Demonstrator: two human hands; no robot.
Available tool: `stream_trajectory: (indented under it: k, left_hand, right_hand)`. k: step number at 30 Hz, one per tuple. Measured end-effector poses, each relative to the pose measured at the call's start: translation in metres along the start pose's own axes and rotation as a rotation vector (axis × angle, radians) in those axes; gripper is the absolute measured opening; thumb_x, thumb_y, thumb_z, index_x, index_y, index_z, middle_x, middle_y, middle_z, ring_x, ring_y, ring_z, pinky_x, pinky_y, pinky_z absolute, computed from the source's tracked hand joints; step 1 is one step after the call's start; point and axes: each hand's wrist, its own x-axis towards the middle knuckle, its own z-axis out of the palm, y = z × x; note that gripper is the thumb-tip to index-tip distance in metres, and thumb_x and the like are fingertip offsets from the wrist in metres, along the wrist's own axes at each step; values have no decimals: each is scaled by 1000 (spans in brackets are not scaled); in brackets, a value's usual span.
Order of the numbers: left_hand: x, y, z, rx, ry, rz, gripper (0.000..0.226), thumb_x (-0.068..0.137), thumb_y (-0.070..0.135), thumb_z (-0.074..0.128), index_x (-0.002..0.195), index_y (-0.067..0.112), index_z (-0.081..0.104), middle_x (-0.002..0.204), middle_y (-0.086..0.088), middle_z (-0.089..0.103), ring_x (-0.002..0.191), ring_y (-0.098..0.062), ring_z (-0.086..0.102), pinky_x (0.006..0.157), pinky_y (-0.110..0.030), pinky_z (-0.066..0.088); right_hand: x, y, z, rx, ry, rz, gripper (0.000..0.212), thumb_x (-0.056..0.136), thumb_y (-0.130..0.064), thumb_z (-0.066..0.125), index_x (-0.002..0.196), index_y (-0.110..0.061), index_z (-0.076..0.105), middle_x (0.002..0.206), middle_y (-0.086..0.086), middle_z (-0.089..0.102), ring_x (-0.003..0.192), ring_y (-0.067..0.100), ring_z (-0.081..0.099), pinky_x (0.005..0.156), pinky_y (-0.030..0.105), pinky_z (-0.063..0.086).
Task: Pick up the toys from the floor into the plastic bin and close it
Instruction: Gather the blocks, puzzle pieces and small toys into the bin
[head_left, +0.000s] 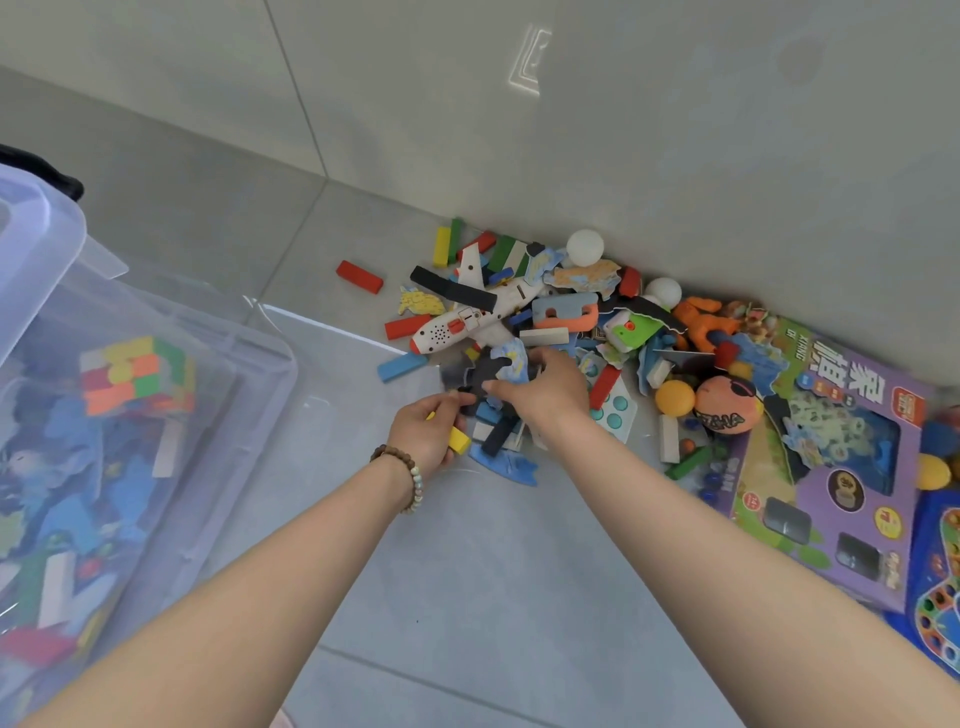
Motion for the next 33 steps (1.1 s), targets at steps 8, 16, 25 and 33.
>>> stream_trajectory:
  k: [8,16,25,33]
  left_hand:
    - [-6,9,-1,34,-20,45,29,99,22,38,98,17,66,65,2,48,49,-9,39,37,-12,33]
    - [-58,71,-24,70,-94,173,29,98,30,41,82,22,65,65,2,47,51,-9,37,41,-14,34]
    - [-176,164,-175,262,-23,572,29,95,30,48,75,21,66,50,9,48,37,-3,39,35,-15,33]
    - [-206,109,-354,298,263,347,29,98,31,41,91,19,66,75,-1,61,54,-10,49,43,-16,46]
  right_hand:
    - [4,5,-25,267,-170,64,23,74,-19,78,92,-14,65,98,3,67,84,14,60,75,25,48]
    - [-39,-32,-108,409,-265,14,23,75,-24,76,95,-17,67,102,6,72,87,17,70,79,30,56]
    - [-179,-197,-117,298,-516,-303,7,78,-22,75,81,-18,69,74,-1,71,60,8,66,54,17,52]
    - [-238,-289,49,232,-653,-368,18,71,-25,81,82,-18,69,83,5,71,73,13,61,80,33,57]
